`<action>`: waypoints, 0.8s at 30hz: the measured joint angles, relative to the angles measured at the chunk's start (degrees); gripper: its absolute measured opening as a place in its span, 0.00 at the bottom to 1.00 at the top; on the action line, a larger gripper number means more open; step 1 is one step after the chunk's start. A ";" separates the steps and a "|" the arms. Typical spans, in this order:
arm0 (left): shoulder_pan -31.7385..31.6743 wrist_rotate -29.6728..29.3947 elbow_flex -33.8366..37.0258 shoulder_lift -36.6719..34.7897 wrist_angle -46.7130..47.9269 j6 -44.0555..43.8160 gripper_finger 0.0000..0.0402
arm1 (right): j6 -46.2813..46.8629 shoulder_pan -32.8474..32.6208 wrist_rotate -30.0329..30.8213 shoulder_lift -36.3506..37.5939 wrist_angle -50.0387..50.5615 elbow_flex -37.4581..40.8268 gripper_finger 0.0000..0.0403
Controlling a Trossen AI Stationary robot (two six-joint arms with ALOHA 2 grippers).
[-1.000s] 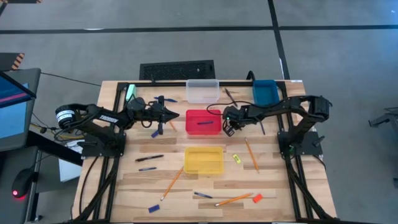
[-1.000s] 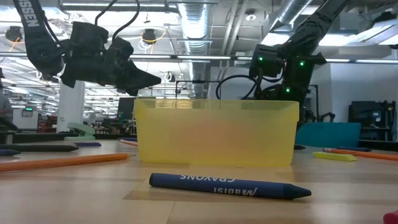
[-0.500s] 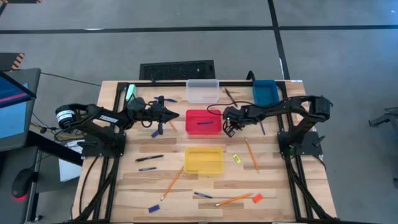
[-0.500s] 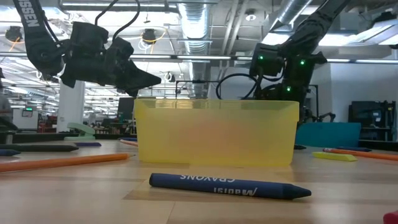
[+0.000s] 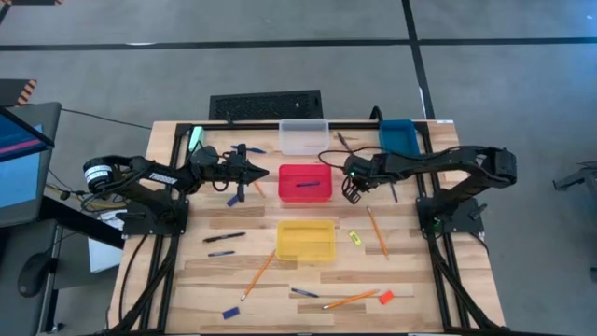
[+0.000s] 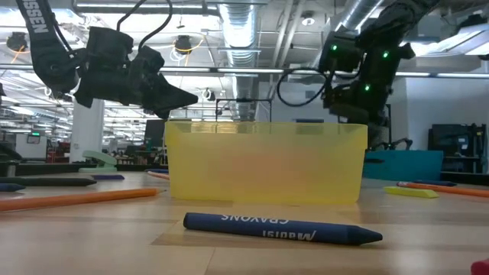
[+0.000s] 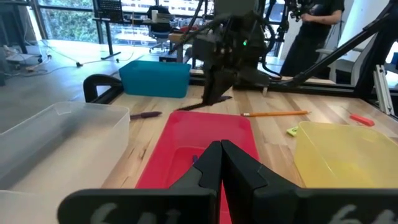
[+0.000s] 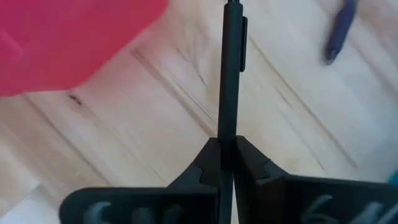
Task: Sort crayons/erasers/pens/pencils in bins
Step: Put the middle right black ballpen into the transparent bin
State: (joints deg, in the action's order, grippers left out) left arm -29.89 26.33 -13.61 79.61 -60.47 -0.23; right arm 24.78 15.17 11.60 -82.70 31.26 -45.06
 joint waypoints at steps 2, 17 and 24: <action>0.00 -0.01 0.00 0.00 0.09 0.04 0.00 | -1.11 0.26 0.21 1.86 0.52 0.00 0.07; 0.00 -0.13 0.00 0.00 0.15 0.09 0.00 | -18.01 6.66 3.66 3.33 1.71 -10.33 0.06; 0.00 -0.13 0.00 0.00 0.14 0.10 0.00 | -37.67 10.39 3.64 -6.14 -3.82 -20.31 0.06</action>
State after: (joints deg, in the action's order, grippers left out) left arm -29.89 26.20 -13.61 79.61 -60.33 -0.13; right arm -12.90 25.56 15.25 -88.84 27.44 -65.37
